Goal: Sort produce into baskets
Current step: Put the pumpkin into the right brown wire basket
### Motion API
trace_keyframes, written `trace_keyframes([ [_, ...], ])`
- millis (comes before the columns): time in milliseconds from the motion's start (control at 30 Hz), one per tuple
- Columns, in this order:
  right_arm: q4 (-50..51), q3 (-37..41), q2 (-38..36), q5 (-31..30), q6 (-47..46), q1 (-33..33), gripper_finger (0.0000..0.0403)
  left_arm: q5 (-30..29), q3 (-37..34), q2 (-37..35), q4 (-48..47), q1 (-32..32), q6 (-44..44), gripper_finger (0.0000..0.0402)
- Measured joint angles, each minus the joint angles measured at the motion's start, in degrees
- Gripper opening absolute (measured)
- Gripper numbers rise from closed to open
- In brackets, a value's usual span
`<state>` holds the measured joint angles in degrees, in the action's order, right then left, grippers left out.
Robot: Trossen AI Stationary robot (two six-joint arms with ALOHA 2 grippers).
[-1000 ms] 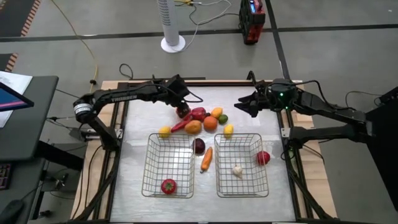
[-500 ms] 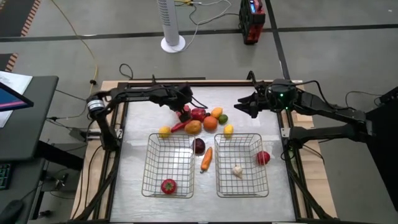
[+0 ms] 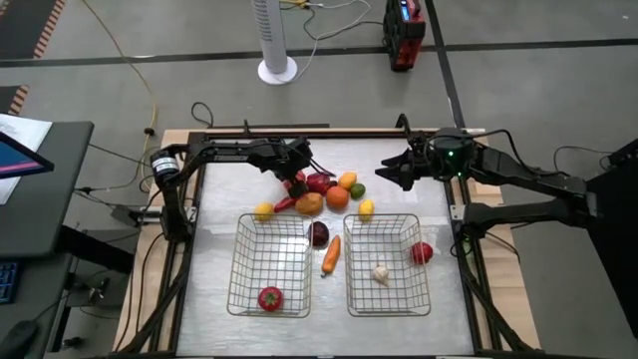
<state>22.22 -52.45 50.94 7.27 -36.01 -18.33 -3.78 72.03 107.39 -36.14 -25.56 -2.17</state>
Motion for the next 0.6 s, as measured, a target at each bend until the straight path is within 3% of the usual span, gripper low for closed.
trace_keyframes([
  [167, 0.1, 0.0, 0.0, 0.0, 0.4, -0.1, 0.0331, 1.5, 3.0, -2.1, -2.0, 0.0, 0.0, 0.0314],
  [367, 0.2, 0.0, -0.9, 0.2, 0.9, -0.9, 0.0331, 3.6, 8.3, -6.8, -1.9, 2.1, -0.4, 0.0324],
  [600, 0.0, 0.0, -3.5, 0.2, 1.2, -3.6, 0.0331, 12.7, 14.4, -8.1, 0.3, 10.3, -7.8, 0.0325],
])
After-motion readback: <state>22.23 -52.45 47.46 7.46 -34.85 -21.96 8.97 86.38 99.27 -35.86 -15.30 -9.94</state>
